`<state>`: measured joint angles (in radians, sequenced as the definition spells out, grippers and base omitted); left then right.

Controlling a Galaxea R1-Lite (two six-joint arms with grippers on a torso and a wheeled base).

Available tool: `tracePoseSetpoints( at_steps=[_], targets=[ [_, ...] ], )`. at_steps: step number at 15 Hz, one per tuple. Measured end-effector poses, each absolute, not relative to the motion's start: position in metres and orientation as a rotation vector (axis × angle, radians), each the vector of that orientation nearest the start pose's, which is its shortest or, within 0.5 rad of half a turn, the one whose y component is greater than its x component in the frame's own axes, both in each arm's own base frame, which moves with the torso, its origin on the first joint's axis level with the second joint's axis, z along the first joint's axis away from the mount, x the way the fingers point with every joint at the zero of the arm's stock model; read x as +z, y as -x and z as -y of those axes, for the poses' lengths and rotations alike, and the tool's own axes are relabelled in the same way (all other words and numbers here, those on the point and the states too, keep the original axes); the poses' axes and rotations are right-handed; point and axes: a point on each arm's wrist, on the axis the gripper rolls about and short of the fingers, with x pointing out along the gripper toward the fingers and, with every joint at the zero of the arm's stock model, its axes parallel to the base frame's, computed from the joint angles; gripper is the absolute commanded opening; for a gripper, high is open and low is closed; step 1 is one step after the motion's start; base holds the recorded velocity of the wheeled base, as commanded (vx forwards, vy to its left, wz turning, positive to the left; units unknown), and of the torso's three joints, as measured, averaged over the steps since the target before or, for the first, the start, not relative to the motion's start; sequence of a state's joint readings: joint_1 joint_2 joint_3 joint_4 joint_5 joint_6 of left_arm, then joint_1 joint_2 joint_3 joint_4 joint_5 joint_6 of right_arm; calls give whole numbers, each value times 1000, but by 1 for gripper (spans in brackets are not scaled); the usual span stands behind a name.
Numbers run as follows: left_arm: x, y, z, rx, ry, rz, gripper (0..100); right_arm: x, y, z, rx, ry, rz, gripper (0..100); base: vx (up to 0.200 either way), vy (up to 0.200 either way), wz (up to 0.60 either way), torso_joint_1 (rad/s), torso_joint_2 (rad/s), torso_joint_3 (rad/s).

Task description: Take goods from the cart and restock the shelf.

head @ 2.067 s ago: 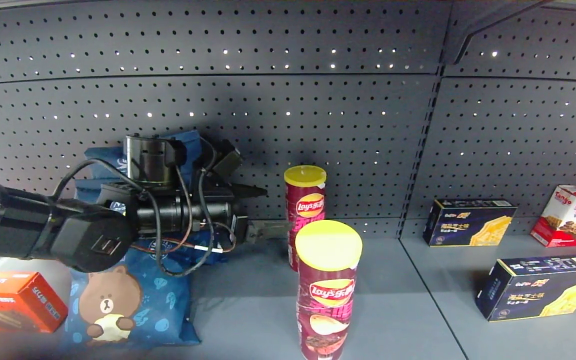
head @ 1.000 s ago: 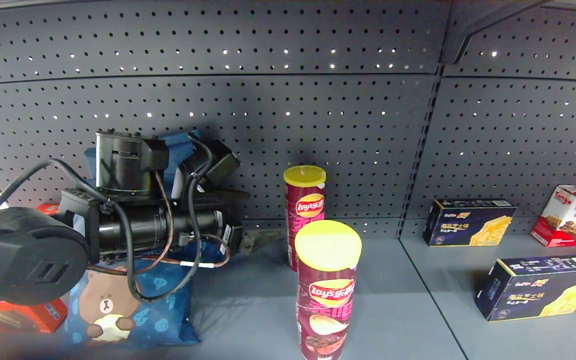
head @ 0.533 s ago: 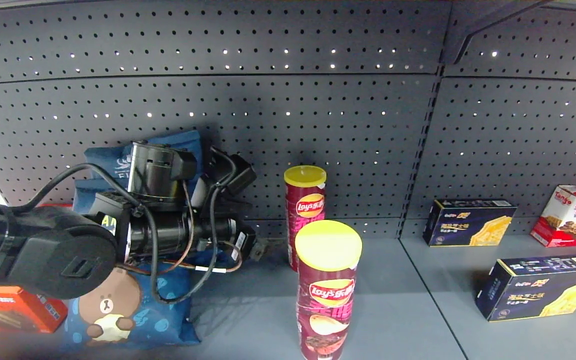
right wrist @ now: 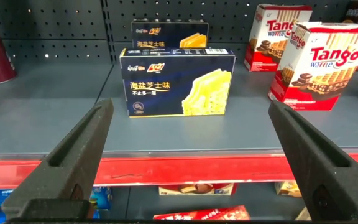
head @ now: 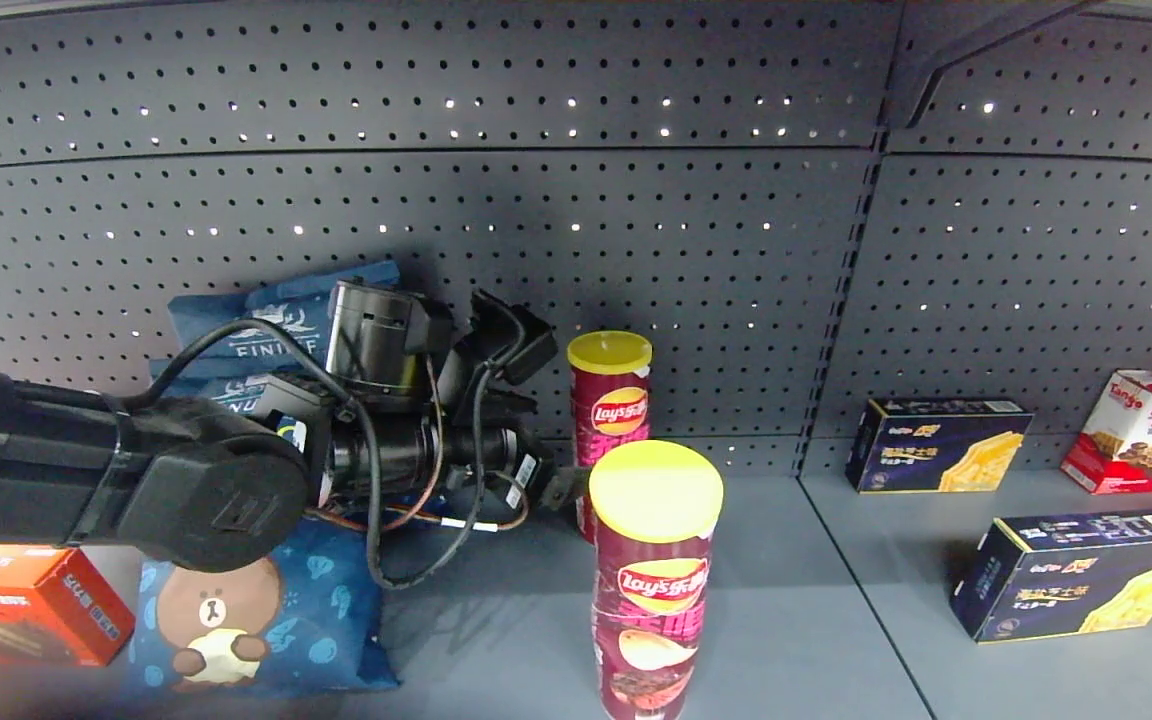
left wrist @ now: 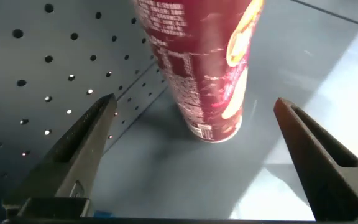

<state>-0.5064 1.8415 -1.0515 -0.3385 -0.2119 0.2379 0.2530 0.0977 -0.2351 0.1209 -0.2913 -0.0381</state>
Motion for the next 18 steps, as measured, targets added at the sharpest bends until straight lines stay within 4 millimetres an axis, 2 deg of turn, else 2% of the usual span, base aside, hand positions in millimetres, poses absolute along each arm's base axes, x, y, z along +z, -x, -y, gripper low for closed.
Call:
tracePoseSetpoints(
  at_steps=[5,18],
  targets=[
    [168,-308,175,-738,-298,-383,100,128,31,15,-39,35,11,100,0,0,0,0,0,0],
    [169,-316,168,-647,-310,-386,100,127,31,15,-38,36,6,100,0,0,0,0,0,0]
  ],
)
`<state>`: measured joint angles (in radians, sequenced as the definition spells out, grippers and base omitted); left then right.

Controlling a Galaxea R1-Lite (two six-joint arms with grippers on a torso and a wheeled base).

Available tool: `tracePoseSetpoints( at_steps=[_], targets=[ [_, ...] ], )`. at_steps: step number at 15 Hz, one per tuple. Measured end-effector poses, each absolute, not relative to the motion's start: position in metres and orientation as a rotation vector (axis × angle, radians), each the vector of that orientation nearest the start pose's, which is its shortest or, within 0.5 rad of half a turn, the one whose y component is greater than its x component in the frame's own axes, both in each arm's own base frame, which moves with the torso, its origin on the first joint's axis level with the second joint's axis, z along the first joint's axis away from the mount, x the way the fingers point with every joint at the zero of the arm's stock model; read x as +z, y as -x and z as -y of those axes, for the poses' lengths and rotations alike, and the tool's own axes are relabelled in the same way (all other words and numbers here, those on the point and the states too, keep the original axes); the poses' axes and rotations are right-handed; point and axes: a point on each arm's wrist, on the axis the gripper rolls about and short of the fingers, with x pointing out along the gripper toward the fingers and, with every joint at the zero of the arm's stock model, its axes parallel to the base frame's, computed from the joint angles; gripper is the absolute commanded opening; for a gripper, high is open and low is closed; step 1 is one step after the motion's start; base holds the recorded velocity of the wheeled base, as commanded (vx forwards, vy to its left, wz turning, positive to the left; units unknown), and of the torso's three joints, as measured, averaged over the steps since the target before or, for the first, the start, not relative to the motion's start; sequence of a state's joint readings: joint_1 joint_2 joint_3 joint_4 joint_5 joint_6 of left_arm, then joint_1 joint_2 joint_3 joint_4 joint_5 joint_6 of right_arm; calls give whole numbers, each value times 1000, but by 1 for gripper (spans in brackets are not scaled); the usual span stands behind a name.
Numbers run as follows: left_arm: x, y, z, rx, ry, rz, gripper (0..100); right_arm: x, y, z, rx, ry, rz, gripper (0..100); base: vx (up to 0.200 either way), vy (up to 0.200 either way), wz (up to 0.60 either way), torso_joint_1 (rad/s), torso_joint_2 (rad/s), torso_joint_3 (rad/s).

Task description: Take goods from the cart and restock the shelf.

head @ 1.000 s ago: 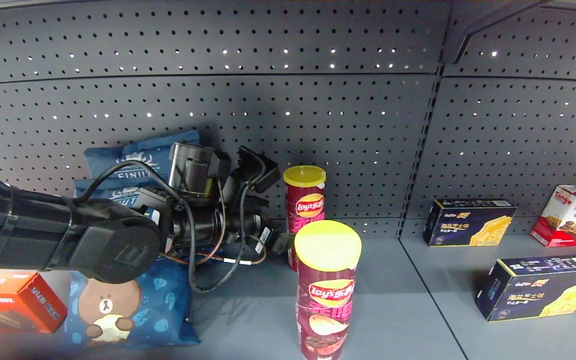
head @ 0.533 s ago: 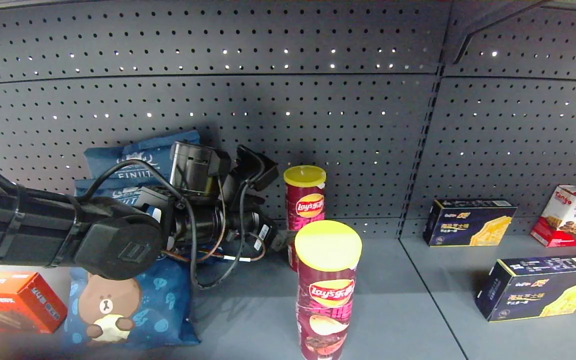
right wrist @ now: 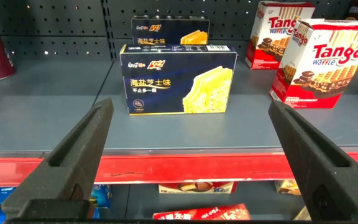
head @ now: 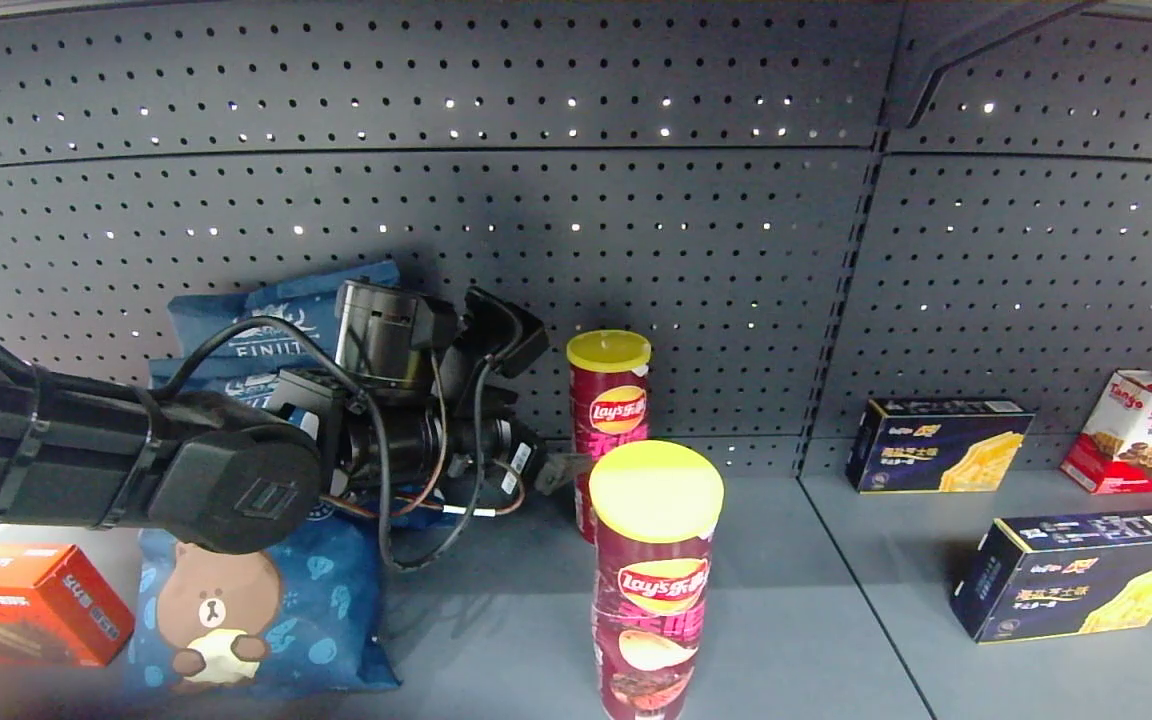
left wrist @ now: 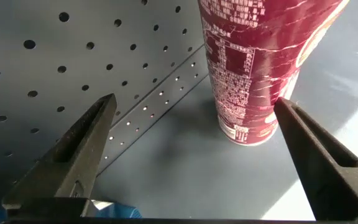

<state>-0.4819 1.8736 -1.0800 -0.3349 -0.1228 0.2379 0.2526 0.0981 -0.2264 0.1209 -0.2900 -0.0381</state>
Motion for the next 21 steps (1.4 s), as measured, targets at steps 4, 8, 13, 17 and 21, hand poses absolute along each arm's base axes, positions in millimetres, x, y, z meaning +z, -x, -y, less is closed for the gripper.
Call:
tracePoseSetpoints(
  at_steps=[4,8,13,17,21],
  targets=[
    [170,-318,168,-635,-311,-384,100,127,31,15,-37,36,5,100,0,0,0,0,0,0],
    [170,-321,169,-629,-310,-381,100,127,31,15,-37,36,6,100,0,0,0,0,0,0],
    [167,-321,168,-627,-312,-389,100,127,31,15,-37,36,5,100,0,0,0,0,0,0],
    [177,-306,162,-630,-310,-374,100,128,31,14,-19,38,7,100,0,0,0,0,0,0],
    [196,-287,151,-628,-308,-367,100,139,32,12,111,102,-1,100,0,0,0,0,0,0]
  ],
)
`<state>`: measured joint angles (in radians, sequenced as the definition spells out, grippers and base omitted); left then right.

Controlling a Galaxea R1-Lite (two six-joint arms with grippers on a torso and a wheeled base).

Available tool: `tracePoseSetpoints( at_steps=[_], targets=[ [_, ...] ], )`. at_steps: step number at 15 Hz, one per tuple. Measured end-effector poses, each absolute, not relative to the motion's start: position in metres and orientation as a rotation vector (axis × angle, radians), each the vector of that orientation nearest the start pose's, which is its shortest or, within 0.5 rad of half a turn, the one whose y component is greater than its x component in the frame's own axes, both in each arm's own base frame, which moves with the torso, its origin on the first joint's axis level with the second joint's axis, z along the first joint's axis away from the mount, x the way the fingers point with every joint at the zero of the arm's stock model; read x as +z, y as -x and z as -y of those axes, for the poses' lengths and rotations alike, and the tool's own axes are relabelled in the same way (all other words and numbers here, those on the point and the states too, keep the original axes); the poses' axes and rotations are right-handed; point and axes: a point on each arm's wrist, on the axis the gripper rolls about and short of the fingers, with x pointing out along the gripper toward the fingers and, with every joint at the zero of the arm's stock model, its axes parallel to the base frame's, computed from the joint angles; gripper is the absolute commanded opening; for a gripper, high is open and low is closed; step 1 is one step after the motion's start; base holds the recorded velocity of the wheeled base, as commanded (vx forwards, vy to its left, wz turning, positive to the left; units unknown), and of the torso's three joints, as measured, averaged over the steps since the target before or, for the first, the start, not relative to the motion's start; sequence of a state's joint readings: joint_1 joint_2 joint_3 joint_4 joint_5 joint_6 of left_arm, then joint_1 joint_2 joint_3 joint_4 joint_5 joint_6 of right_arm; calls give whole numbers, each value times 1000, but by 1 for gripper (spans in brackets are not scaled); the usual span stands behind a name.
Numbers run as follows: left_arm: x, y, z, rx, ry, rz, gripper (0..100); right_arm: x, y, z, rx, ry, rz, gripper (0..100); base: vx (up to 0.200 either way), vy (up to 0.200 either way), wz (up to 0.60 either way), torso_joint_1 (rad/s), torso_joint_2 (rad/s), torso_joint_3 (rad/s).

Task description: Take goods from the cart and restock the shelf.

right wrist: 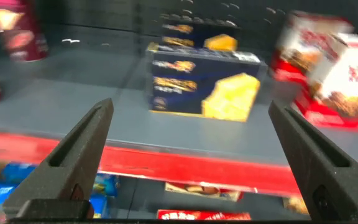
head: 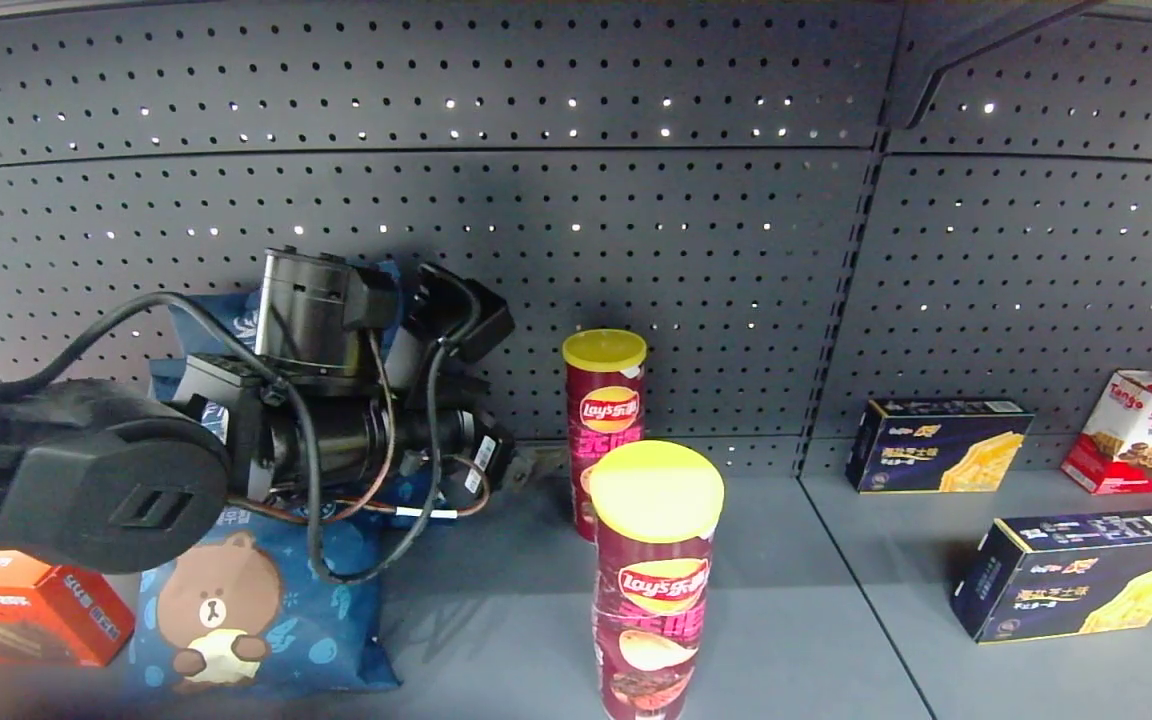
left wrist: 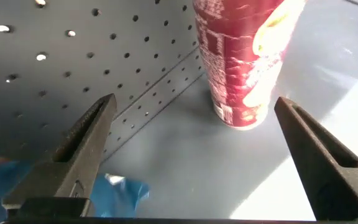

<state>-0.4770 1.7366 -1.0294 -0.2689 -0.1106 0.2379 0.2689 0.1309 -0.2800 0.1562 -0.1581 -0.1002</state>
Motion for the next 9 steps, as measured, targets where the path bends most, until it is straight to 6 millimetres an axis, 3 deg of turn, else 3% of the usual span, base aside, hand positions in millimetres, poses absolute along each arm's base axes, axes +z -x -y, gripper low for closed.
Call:
tracePoseSetpoints(
  at_steps=[2,5,9],
  targets=[
    [208,-279,144,-621,-302,-340,100,151,29,11,130,106,-10,100,0,0,0,0,0,0],
    [224,-270,131,-594,-313,-285,100,189,13,6,156,126,-45,100,0,0,0,0,0,0],
    [229,-248,105,-545,-339,-256,100,219,-17,-4,285,169,-89,100,0,0,0,0,0,0]
  ],
)
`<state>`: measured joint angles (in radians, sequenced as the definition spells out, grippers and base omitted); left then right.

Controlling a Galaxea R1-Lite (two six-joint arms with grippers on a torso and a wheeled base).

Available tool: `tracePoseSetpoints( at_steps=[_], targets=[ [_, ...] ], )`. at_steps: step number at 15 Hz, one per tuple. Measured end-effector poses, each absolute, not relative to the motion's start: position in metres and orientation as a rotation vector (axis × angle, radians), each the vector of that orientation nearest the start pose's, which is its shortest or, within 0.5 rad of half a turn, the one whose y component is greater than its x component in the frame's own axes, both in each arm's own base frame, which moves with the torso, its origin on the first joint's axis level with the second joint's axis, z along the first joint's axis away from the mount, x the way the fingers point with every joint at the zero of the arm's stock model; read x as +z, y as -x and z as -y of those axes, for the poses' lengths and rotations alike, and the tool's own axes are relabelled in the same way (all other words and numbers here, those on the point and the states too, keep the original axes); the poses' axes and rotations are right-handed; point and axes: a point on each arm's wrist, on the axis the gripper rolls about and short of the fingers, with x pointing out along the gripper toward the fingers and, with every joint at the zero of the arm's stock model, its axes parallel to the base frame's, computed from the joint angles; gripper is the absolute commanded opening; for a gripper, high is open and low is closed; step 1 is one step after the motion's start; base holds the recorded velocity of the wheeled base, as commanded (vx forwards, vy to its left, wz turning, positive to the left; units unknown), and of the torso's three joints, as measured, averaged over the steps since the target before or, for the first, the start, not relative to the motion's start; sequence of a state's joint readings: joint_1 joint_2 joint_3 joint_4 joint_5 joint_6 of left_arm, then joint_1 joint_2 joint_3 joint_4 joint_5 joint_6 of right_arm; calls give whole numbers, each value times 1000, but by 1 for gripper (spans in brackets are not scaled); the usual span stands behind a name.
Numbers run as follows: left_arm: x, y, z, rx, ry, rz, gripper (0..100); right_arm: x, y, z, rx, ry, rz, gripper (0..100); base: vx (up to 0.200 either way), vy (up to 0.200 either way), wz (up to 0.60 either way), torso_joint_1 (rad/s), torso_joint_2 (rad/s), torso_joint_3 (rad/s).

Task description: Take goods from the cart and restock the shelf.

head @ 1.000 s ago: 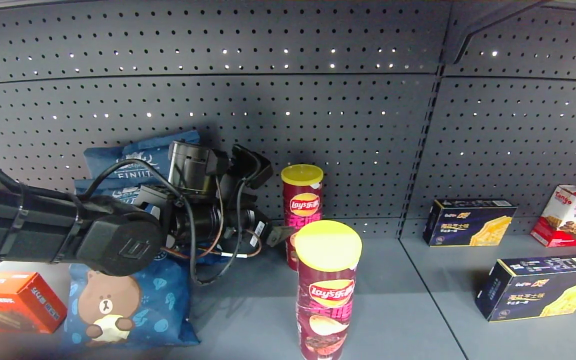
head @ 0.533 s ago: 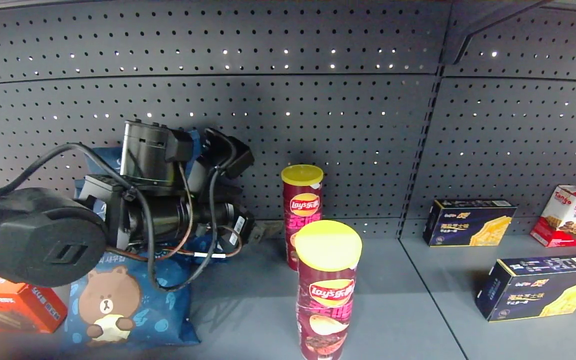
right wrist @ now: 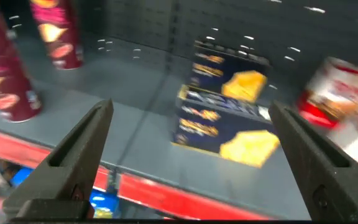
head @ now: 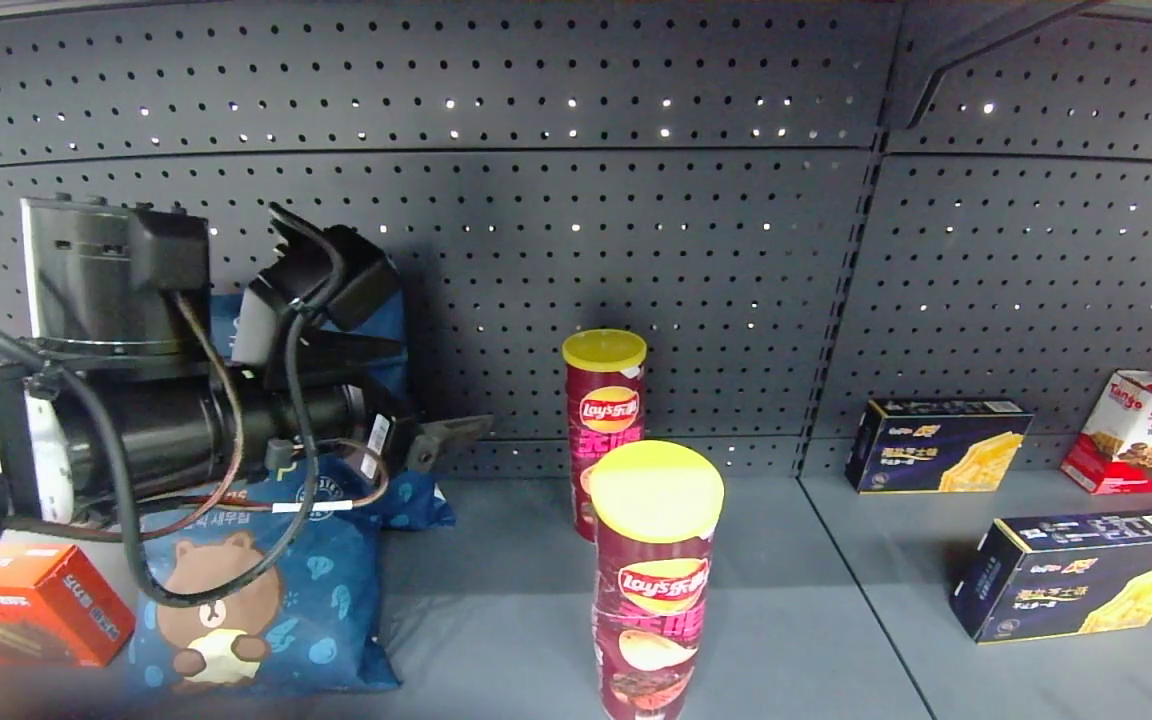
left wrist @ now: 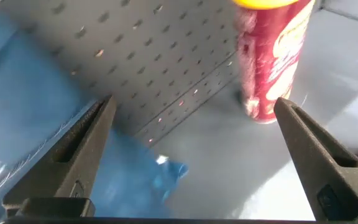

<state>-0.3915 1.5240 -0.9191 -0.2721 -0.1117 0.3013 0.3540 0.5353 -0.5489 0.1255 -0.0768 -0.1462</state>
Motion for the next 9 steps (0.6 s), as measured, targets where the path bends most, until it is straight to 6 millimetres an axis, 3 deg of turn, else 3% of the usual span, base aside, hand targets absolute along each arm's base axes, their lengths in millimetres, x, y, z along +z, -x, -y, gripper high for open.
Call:
tracePoseSetpoints(
  at_steps=[5,9],
  targets=[
    [228,-233,92,-517,-327,-202,100,230,-68,-38,418,185,-87,100,0,0,0,0,0,0],
    [228,-231,91,-521,-325,-196,100,211,-103,-81,498,225,-143,100,0,0,0,0,0,0]
  ],
)
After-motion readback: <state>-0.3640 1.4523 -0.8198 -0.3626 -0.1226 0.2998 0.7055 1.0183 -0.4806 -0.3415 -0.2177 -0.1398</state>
